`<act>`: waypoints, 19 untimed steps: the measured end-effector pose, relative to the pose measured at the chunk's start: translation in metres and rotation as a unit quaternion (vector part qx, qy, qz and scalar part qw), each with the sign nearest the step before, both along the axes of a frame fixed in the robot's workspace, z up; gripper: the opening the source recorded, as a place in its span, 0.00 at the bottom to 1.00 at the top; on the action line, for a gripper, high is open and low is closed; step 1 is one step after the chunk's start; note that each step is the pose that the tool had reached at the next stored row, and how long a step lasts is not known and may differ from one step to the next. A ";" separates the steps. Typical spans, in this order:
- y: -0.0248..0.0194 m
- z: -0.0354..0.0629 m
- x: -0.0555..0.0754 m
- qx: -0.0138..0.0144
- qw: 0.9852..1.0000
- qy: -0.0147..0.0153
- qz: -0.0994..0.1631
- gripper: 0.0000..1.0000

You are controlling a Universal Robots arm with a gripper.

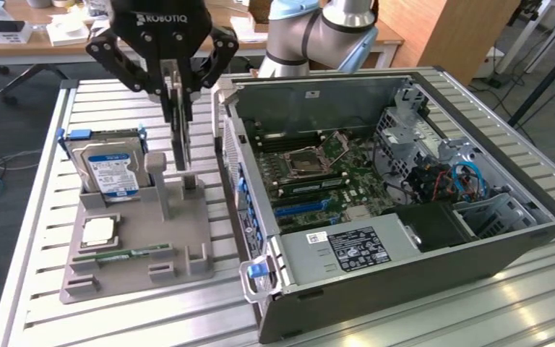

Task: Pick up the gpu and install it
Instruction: 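Pick up the gpu and move the gpu toward the slot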

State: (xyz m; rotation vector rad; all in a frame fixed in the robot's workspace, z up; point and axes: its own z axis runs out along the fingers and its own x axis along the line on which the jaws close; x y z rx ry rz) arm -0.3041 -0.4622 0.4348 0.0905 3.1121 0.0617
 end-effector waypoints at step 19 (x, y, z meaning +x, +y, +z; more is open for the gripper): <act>0.0000 0.0075 0.029 0.000 1.000 0.000 0.000 0.26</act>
